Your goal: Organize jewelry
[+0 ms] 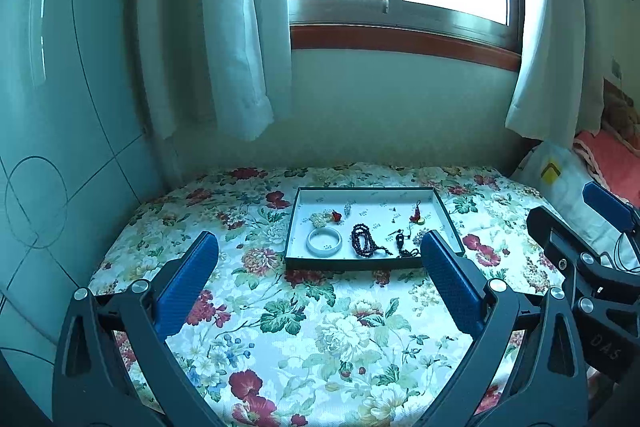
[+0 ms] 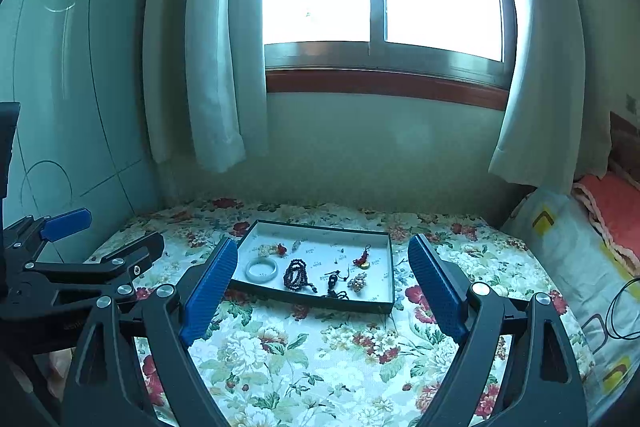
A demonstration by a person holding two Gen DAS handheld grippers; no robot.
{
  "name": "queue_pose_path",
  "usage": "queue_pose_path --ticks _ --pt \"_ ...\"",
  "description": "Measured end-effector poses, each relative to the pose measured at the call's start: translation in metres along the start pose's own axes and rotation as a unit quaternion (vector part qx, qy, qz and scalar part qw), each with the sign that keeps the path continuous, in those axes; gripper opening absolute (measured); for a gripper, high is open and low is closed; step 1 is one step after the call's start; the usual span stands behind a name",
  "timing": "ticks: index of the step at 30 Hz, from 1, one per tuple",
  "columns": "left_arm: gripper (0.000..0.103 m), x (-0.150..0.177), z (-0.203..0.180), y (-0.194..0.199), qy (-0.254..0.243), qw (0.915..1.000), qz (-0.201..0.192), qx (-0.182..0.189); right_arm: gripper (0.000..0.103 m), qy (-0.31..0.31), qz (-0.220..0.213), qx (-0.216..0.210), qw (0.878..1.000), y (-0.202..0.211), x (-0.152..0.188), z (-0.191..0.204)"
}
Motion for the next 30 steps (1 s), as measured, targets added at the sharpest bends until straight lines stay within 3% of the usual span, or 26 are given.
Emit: queue_pose_path --ticks 30 --pt "0.101 0.0009 0.0022 0.0041 0.000 0.9999 -0.006 -0.011 0.086 0.000 -0.001 -0.001 1.000 0.0009 0.0004 0.0018"
Point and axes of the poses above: each gripper's, at about its wrist camera, not at the fingertips, and y roughly against the way its jaws point, z to its left, x to its underside, the point moved 5 cm from there along -y, roughly the way its jaws point, and after that the axes turned 6 degrees about -y, right-handed, at the moved point
